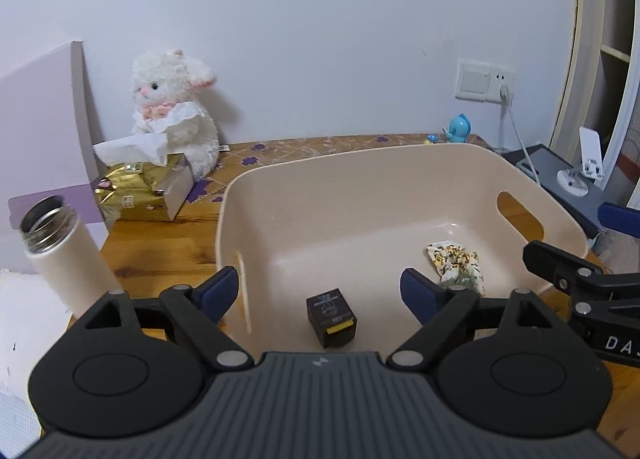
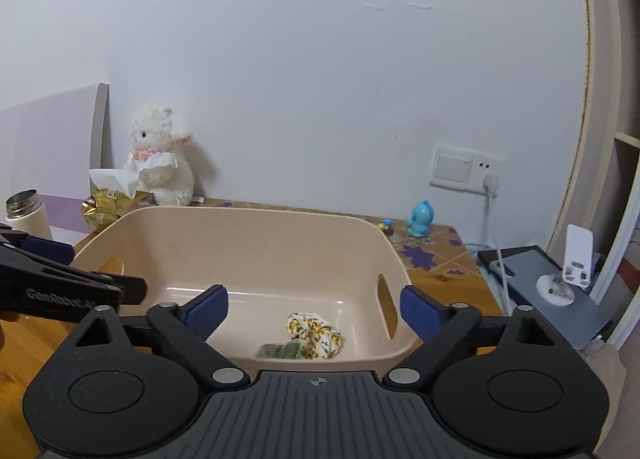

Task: Organize objects
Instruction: 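Release the star box and green bag into the beige bin with both tools, then grasp the white block with the left tool while the right tool grasps the blue-white box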

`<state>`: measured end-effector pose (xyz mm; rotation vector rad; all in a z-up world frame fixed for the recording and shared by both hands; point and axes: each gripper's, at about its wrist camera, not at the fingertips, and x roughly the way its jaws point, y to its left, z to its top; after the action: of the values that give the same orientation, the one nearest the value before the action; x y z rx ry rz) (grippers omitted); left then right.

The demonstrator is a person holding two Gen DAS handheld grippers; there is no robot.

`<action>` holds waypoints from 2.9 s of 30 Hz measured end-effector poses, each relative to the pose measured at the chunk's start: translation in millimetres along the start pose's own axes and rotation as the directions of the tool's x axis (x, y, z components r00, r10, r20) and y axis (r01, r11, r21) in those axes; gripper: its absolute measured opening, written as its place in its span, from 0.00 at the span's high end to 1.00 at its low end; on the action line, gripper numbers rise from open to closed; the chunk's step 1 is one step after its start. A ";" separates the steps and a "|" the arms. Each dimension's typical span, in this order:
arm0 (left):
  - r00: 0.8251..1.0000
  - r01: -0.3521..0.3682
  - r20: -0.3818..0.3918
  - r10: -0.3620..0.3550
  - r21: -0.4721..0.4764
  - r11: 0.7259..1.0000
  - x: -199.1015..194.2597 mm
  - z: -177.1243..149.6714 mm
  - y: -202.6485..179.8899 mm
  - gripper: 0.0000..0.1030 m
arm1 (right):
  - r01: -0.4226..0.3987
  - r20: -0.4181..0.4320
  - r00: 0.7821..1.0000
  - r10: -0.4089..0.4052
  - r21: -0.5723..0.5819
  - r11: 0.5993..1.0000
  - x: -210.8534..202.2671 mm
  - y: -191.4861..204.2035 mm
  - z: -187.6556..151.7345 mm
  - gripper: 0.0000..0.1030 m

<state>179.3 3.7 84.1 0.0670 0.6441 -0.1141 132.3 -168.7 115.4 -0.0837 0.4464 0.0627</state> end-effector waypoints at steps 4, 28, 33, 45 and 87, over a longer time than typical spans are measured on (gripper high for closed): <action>1.000 0.002 0.006 -0.002 -0.015 1.000 -18.6 -6.9 6.3 0.10 | 0.010 0.001 1.000 -0.010 0.004 1.000 -13.6 0.2 -7.4 0.04; 0.986 0.023 -0.163 -0.026 -0.023 0.999 -11.4 -86.9 9.0 0.10 | 0.021 -0.167 0.986 -0.021 -0.002 1.000 -24.0 -9.0 -77.0 0.00; 0.978 0.031 -0.207 -0.036 -0.024 0.999 5.5 -98.2 6.3 0.10 | 0.008 -0.218 0.976 -0.008 0.002 1.000 -9.6 -7.8 -89.9 0.00; 0.968 0.066 -0.238 -0.078 -0.056 0.996 34.9 -104.4 4.7 0.10 | -0.037 -0.298 0.954 0.035 -0.003 0.999 20.6 5.5 -104.7 0.00; 0.989 -0.006 -0.146 -0.003 -0.066 0.998 37.6 -108.0 3.3 0.67 | -0.068 -0.329 0.942 0.068 0.011 0.998 31.1 10.2 -107.6 0.29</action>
<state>145.3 14.2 -24.6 0.0120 0.7938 -0.0870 113.4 -167.4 4.6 -0.0793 0.7841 0.1174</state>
